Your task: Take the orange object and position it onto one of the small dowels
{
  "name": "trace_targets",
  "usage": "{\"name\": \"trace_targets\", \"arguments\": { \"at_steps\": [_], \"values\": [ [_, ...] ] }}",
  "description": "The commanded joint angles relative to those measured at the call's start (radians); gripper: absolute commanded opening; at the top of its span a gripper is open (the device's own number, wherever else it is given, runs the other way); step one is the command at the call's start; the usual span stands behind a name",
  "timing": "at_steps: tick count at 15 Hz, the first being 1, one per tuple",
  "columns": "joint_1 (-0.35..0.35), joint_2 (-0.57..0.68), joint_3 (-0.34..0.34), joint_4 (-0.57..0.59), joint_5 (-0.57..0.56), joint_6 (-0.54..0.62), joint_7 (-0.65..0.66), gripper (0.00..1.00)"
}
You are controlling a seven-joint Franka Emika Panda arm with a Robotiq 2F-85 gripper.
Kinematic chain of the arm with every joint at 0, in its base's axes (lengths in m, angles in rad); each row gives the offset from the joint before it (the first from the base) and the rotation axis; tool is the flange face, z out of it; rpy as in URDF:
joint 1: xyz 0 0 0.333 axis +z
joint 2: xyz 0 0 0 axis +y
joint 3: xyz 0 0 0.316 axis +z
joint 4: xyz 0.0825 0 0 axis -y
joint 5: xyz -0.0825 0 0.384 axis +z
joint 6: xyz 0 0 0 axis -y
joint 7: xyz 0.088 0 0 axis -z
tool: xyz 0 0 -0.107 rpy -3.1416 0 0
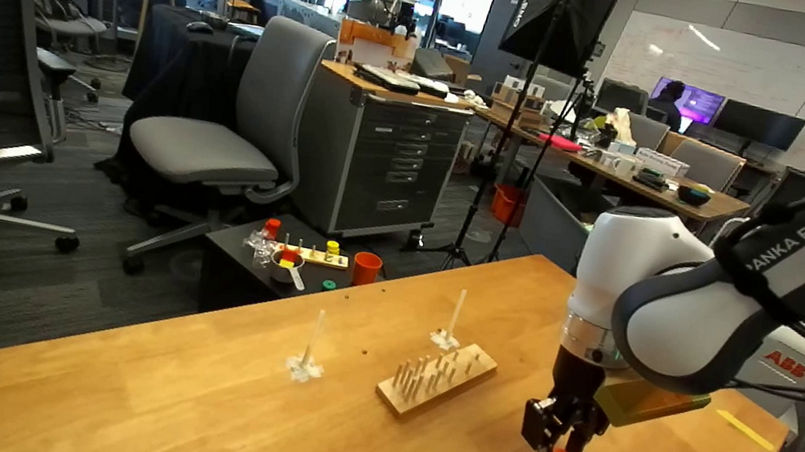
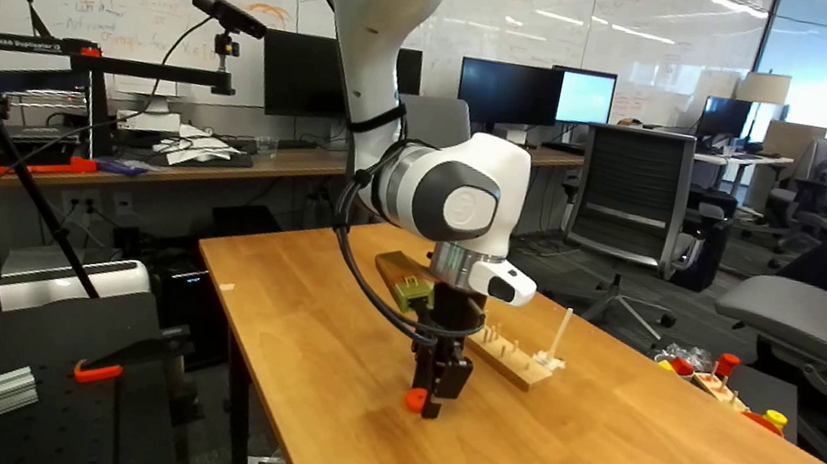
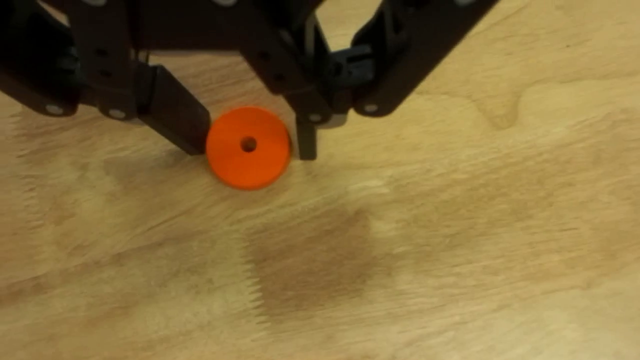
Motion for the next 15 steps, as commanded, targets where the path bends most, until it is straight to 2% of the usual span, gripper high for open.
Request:
{"name": "trace_targets", "arguments": {
  "at_steps": [1, 3, 9, 15],
  "values": [
    [-0.005, -0.002, -0.015, 0.004, 0.023, 0.017, -0.011, 0.20],
    [-0.013, -0.019, -0.019, -0.002, 0.025, 0.017, -0.013, 0.17],
    [-0.007, -0.072, -0.070, 0.008, 0.004, 0.007, -0.001, 0.17],
    [0.004, -0.098, -0.064, 0.093, 0.001, -0.017, 0.005, 0.17]
  ]
}}
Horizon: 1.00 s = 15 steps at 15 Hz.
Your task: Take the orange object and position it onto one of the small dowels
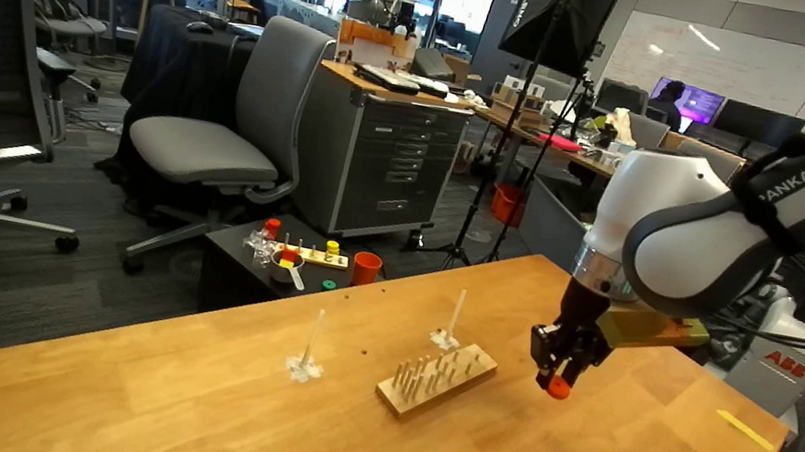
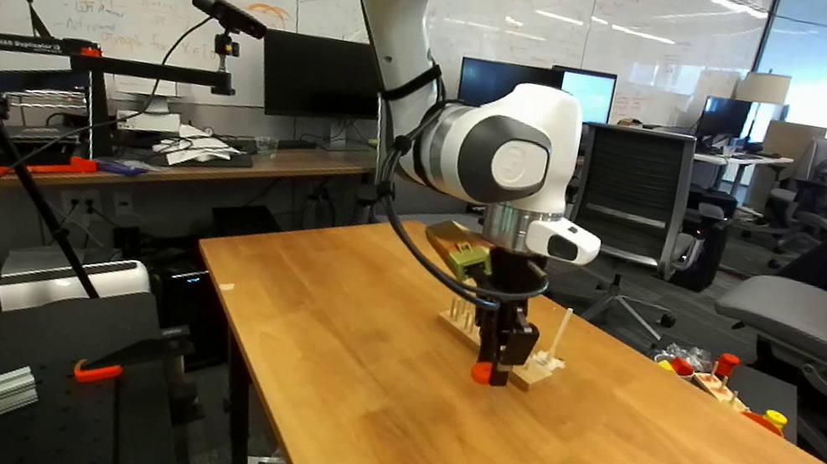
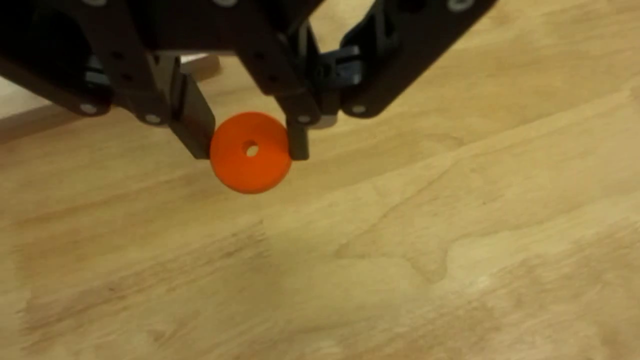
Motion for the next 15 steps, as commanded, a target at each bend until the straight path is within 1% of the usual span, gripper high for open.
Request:
{"name": "trace_targets", "arguments": {
  "at_steps": [1, 9, 15],
  "values": [
    [0.018, -0.013, 0.004, 0.064, 0.000, -0.030, 0.006, 0.17],
    [0.046, 0.067, 0.026, 0.244, 0.003, -0.070, 0.012, 0.17],
    [0.035, 0.144, 0.046, 0.327, 0.023, -0.080, -0.001, 0.17]
  ]
}}
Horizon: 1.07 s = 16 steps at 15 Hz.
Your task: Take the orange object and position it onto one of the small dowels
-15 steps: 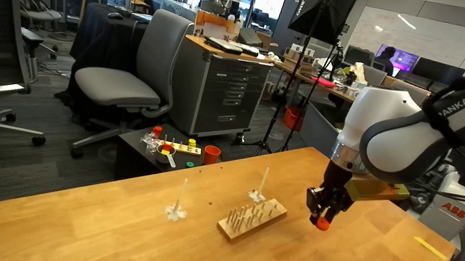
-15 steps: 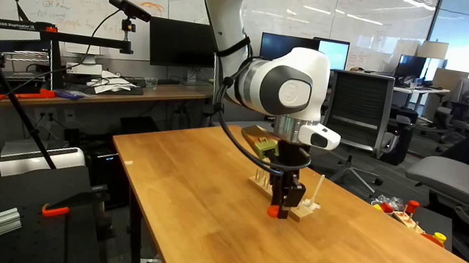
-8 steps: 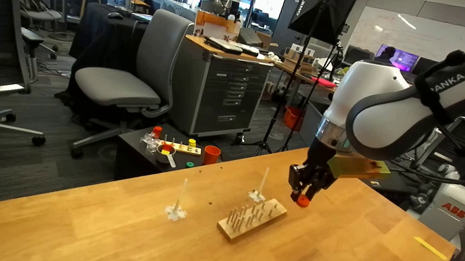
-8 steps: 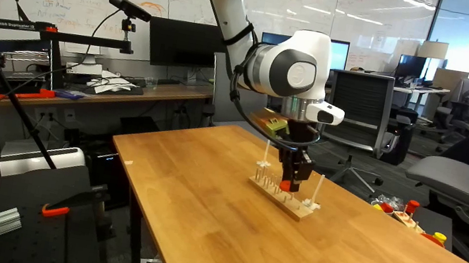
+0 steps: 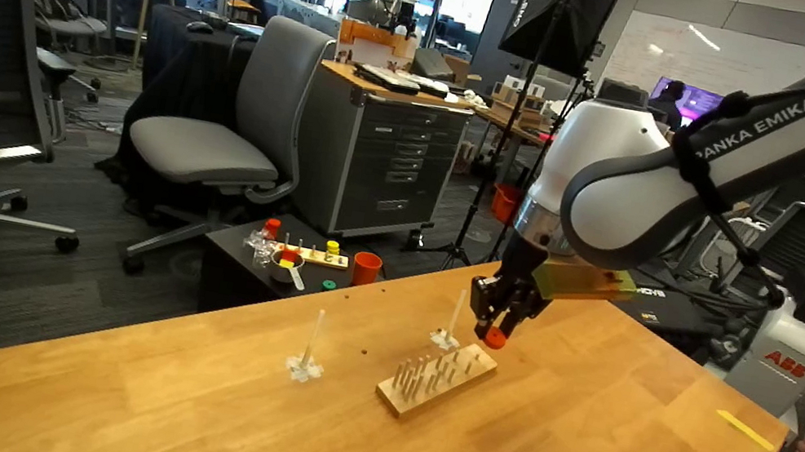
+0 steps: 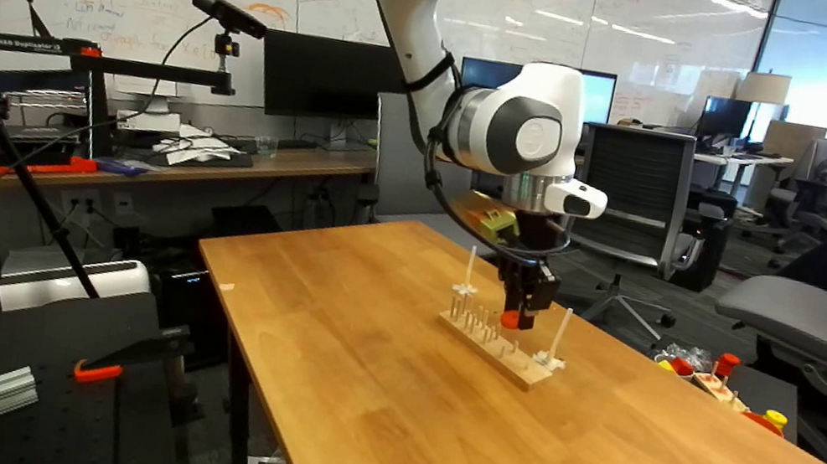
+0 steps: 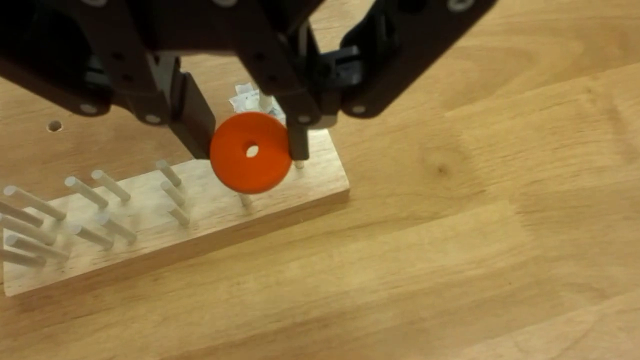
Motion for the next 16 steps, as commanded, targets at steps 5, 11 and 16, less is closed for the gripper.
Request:
{"name": "trace_targets", "arguments": {
  "at_steps": [5, 11, 16],
  "values": [
    [-0.009, 0.096, 0.036, 0.102, 0.040, -0.030, -0.007, 0.17],
    [-0.006, 0.130, 0.039, 0.142, 0.038, -0.033, -0.008, 0.17],
    [-0.011, 0.163, 0.039, 0.168, 0.041, -0.035, -0.009, 0.17]
  ]
}}
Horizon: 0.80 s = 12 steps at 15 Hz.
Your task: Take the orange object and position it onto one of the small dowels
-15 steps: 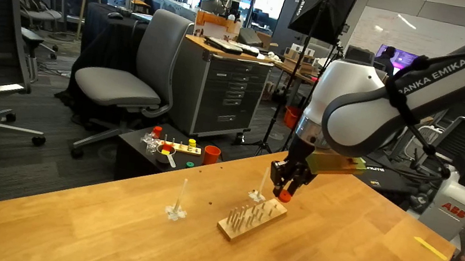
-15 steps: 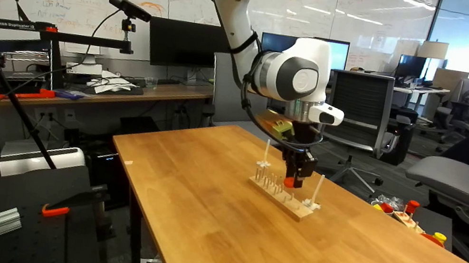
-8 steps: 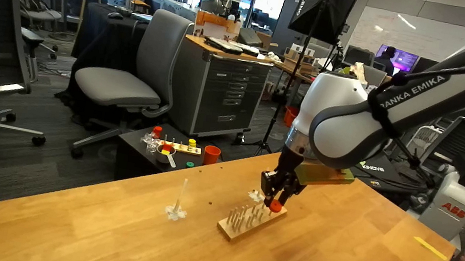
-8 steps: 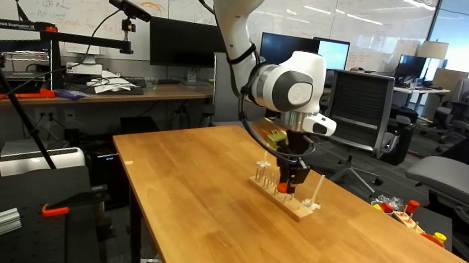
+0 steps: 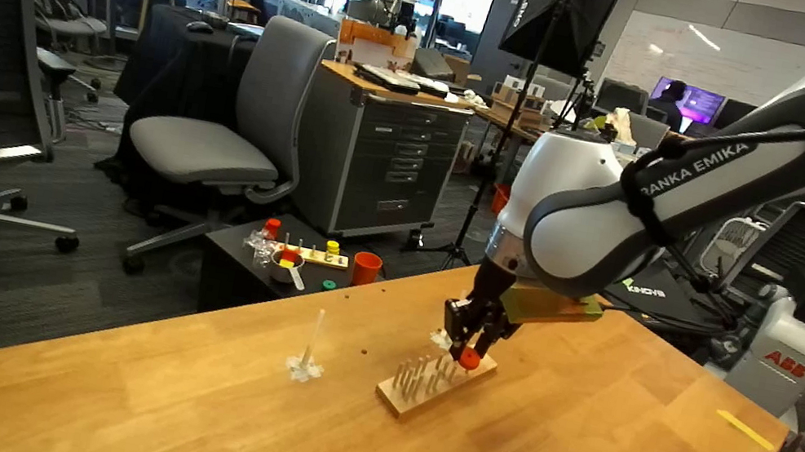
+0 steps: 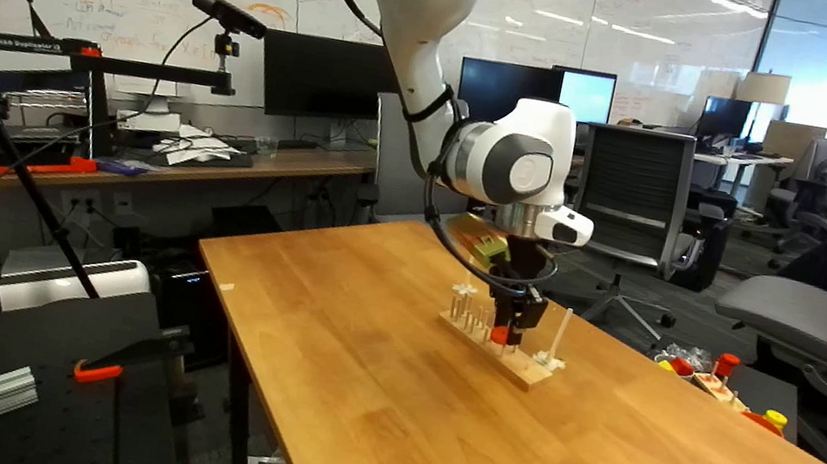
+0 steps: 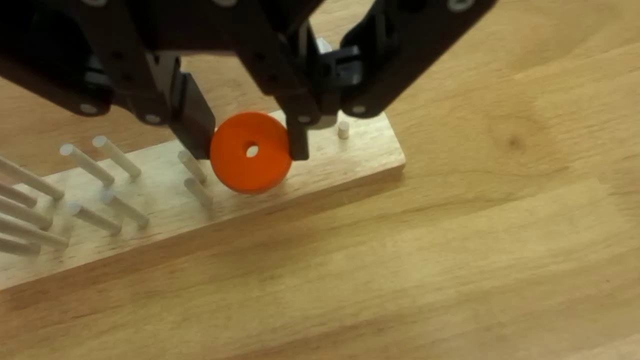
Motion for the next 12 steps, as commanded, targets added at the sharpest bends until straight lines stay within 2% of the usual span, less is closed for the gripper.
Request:
{"name": "trace_targets", "arguments": {
  "at_steps": [1, 12],
  "values": [
    [-0.010, 0.038, 0.008, 0.056, 0.024, -0.033, -0.009, 0.17],
    [-0.023, 0.042, 0.003, 0.076, 0.024, -0.052, -0.009, 0.17]
  ]
}}
